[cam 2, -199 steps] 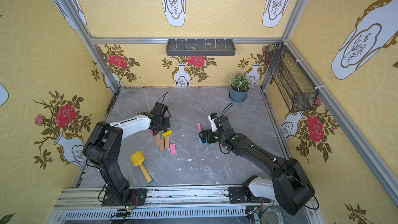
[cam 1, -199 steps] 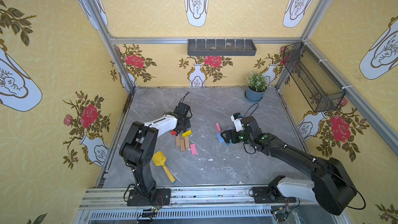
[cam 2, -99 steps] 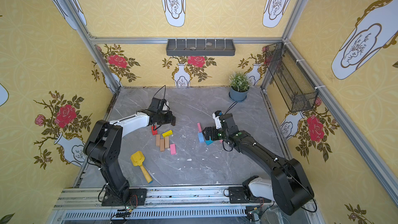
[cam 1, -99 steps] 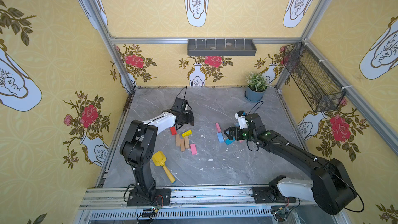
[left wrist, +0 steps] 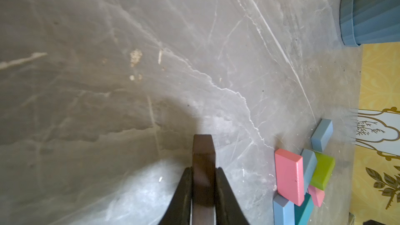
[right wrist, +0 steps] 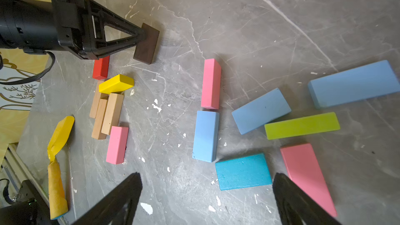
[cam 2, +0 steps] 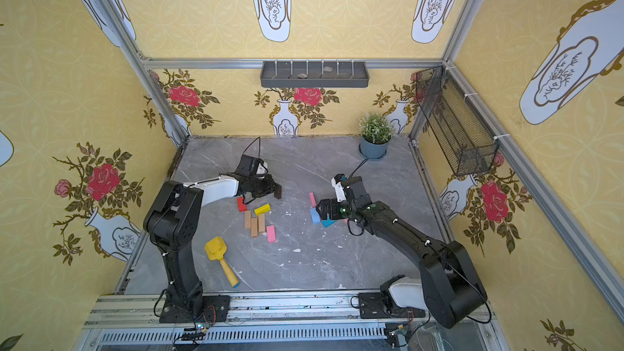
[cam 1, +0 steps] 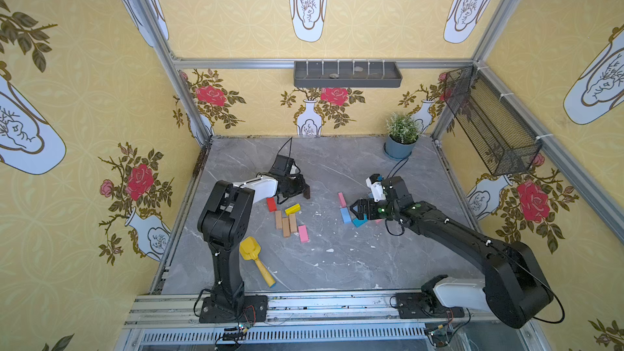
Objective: Assemble the number 8 with building blocks
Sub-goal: Adjust the building block at the center of the board.
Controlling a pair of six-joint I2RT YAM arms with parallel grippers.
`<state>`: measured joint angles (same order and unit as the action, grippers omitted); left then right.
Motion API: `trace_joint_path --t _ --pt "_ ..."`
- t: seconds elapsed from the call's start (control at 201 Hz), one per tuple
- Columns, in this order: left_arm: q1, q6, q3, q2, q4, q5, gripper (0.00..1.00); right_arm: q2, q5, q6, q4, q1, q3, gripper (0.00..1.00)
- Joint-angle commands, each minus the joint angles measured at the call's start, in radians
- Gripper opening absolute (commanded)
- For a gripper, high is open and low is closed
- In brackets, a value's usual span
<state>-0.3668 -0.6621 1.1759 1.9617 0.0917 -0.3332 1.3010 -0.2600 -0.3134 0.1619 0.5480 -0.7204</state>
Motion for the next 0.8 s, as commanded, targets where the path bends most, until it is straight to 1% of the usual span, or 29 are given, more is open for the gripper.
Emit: trace_joint_path --t 0.0,0.095,0.169,0.274,0.358,0.458,0.543,0.612,0.622,0.647,0.796 --pt "0.017 0.009 -0.024 -0.007 0.003 0.056 0.33 0.010 -0.013 0.004 0.004 0.000 -0.008 0.98" --pt "0.020 0.026 -0.036 -0.022 0.012 0.089 0.42 0.013 -0.016 0.004 0.005 0.000 -0.010 0.98" --pt "0.021 0.046 -0.039 -0.045 0.023 0.101 0.46 0.013 -0.016 0.005 0.004 -0.001 -0.012 0.98" --pt "0.019 0.057 -0.065 -0.119 -0.006 0.100 0.55 0.011 -0.017 0.006 0.004 0.000 -0.015 0.98" --pt "0.004 0.108 -0.077 -0.178 -0.023 0.099 0.61 0.008 -0.019 0.005 0.004 0.001 -0.019 0.98" --pt "-0.029 0.214 -0.029 -0.192 0.055 0.124 0.68 0.005 -0.018 0.007 0.011 0.001 -0.025 0.98" --pt "-0.062 0.336 0.053 -0.158 0.191 0.140 0.76 -0.003 -0.015 0.008 0.017 0.001 -0.024 0.98" --pt "-0.064 0.435 0.117 -0.122 0.290 0.132 0.81 -0.013 -0.013 0.013 0.024 0.000 -0.021 0.97" --pt "-0.088 0.448 0.123 -0.117 0.301 0.130 0.81 -0.014 -0.013 0.014 0.026 0.000 -0.019 0.97" --pt "-0.101 0.481 0.138 -0.109 0.322 0.130 0.84 -0.019 -0.013 0.017 0.029 0.000 -0.018 0.97" --pt "-0.112 0.622 0.208 -0.060 0.434 0.143 0.92 -0.052 -0.010 0.022 0.052 -0.004 -0.005 0.98"
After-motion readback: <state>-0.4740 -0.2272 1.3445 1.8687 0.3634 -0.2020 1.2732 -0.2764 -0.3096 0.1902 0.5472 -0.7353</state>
